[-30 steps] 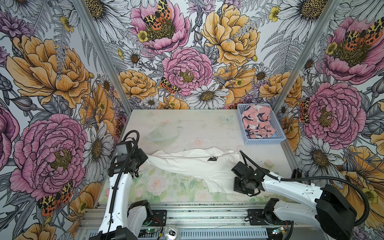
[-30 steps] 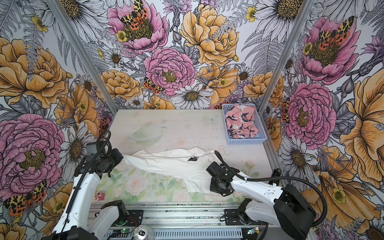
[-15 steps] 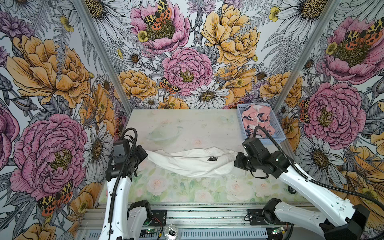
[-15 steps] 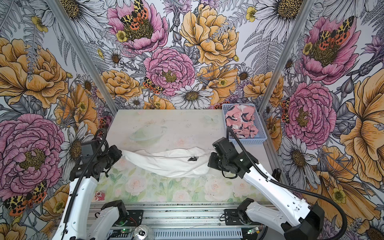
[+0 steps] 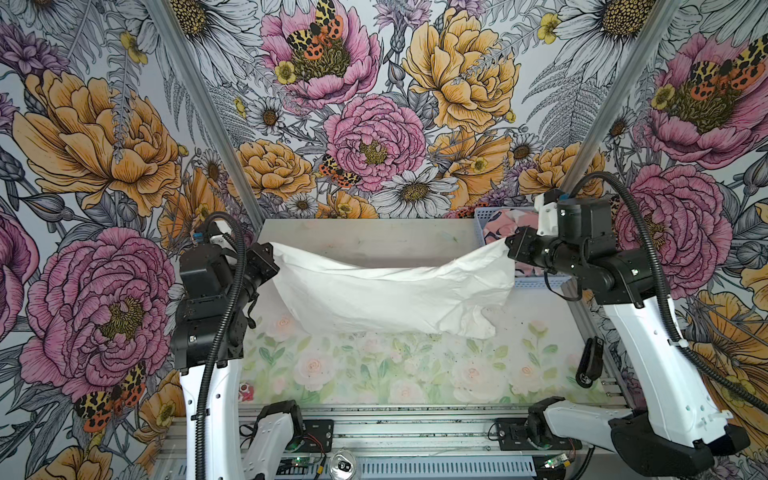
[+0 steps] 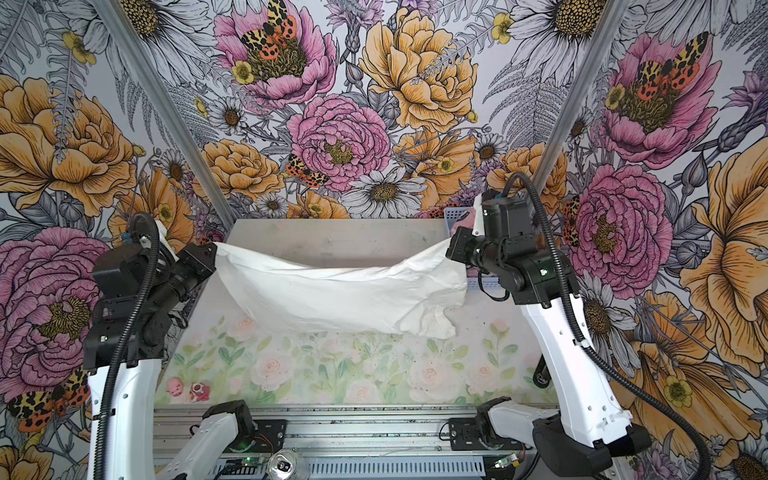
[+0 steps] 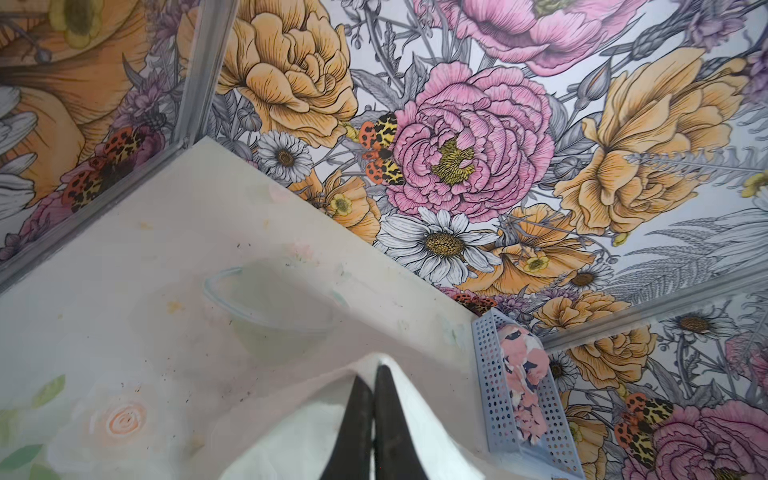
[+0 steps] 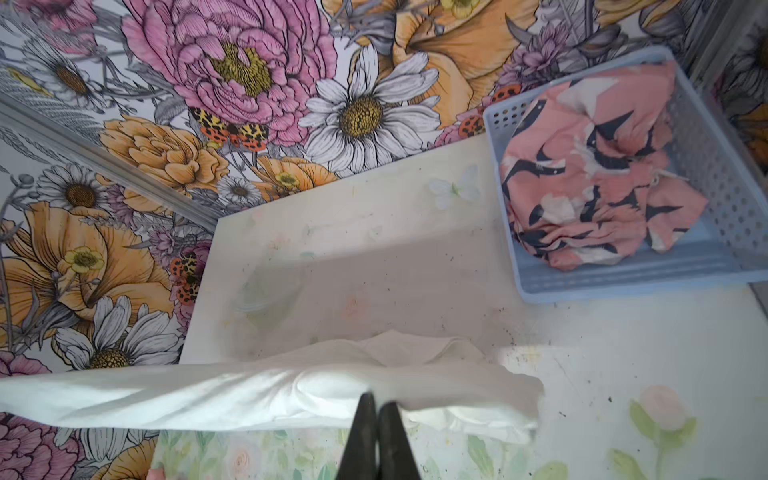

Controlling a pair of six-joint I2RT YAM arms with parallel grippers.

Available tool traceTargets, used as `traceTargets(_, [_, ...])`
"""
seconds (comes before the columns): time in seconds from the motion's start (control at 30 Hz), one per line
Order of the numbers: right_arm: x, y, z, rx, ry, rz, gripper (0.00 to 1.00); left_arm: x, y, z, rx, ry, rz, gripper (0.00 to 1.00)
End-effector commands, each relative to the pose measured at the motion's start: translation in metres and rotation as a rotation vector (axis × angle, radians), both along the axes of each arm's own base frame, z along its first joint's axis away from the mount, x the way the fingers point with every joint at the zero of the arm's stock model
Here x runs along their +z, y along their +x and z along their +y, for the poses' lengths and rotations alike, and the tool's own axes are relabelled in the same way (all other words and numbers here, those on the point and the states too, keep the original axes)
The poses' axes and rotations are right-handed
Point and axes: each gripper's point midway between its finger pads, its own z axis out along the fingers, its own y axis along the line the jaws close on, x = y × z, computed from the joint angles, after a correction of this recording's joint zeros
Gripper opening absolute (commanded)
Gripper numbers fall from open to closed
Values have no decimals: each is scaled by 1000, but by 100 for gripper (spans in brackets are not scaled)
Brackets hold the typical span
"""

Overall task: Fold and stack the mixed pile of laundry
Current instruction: 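Lift the T-shirt high with both grippers, stretching it between them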

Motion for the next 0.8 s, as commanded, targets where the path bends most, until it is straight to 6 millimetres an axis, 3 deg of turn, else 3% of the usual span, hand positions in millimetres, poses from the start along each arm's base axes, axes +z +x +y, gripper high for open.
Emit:
traceTargets(0.0, [48, 5, -10, 8, -36, -136, 0, 42, 6, -6, -34, 9, -106, 0])
traceTargets(0.2, [128, 10, -13, 29, -24, -346, 0, 110, 8, -9, -56, 21, -263, 0])
traceTargets(0.43, [198, -11, -13, 62, -7, -562, 0, 182, -18, -14, -61, 64, -429, 0])
traceTargets(0.6, [226, -32, -12, 89, 16, -661, 0, 208, -39, -19, -63, 81, -502, 0])
traceTargets(0.77, [248, -45, -12, 94, 26, -752, 0, 215, -45, -17, -41, 91, -523, 0])
